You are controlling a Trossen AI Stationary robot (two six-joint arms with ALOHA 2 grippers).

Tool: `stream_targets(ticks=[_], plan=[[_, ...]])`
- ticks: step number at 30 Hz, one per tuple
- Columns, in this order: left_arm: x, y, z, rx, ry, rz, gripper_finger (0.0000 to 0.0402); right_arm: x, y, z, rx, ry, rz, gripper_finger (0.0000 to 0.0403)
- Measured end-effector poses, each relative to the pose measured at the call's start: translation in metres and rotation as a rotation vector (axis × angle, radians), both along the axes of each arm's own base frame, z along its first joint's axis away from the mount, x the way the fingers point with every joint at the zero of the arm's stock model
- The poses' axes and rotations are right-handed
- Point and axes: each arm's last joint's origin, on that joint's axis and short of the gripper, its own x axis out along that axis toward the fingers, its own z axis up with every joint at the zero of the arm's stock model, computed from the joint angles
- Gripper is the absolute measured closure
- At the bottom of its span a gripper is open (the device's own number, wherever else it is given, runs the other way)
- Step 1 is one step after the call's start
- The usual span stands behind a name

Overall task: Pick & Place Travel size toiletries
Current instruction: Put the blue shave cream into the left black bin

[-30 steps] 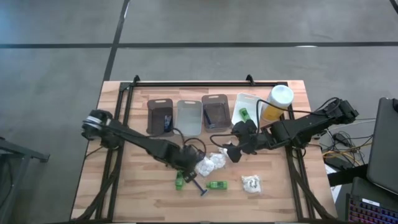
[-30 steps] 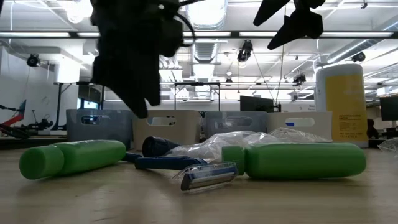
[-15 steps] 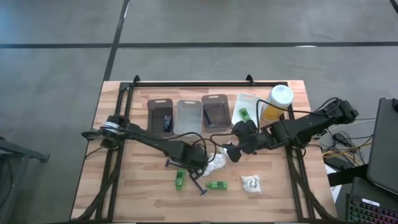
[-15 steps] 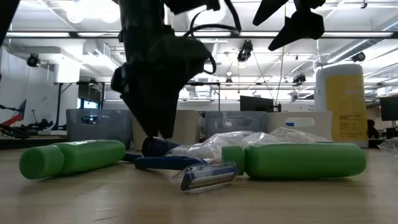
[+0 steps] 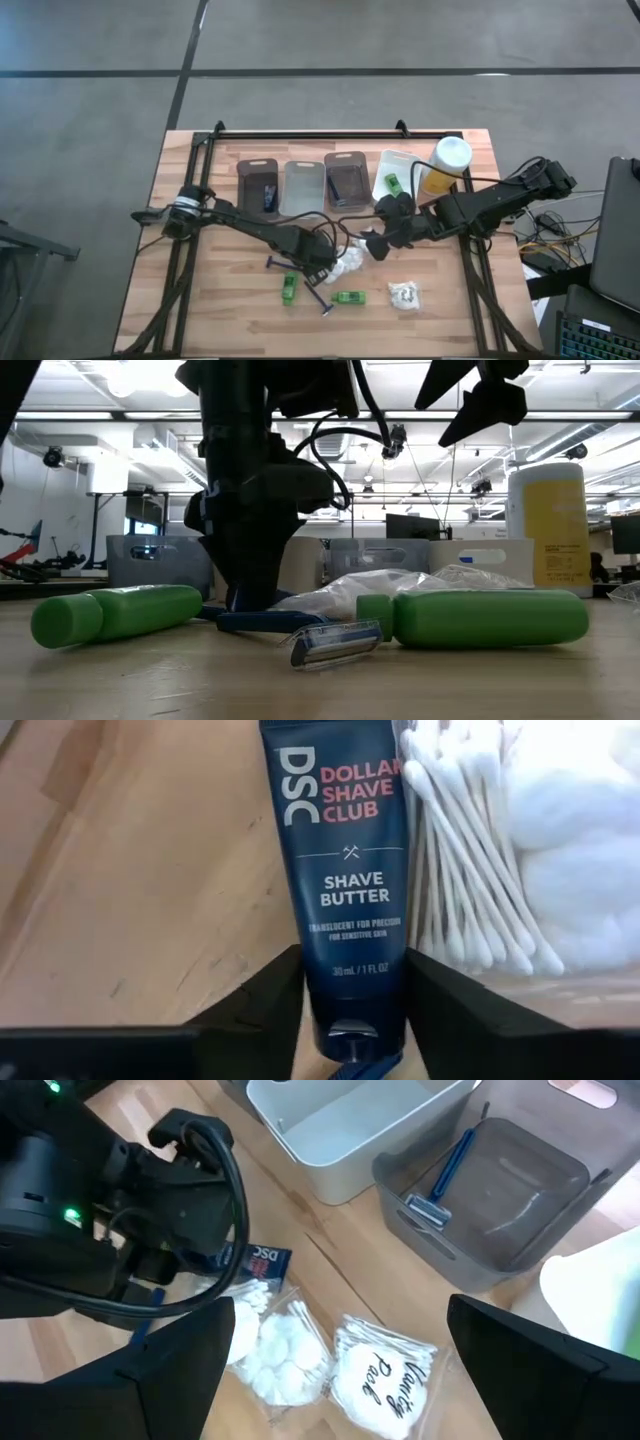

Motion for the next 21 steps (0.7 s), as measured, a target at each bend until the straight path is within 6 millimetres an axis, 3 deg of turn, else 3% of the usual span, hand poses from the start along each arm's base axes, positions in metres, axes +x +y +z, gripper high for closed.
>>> stream_targets(ticks=[3, 6, 11, 16, 21], plan=[[0.0, 0.0, 0.0, 0.01, -0.002, -0.01, 0.0277, -0.001, 0.0, 0.0, -0.003, 0.008, 0.0, 0.0039], [-0.001, 0.002, 0.005, 0.032, -0.013, -0.021, 0.0277, -0.001, 0.0, -0.001, -0.003, 0.009, 0.0, 0.0039], [-0.014, 0.006, 0.029, 0.045, -0.004, -0.017, 0.0277, -0.002, -0.001, 0.0, -0.003, 0.017, 0.002, 0.0039], [-0.039, 0.011, 0.067, 0.016, 0.015, 0.039, 0.0272, -0.005, -0.002, 0.003, 0.0, 0.007, 0.001, 0.0039], [-0.071, 0.019, 0.125, -0.048, -0.149, 0.191, 0.0275, -0.007, -0.003, 0.006, 0.016, -0.015, -0.026, 0.0039]])
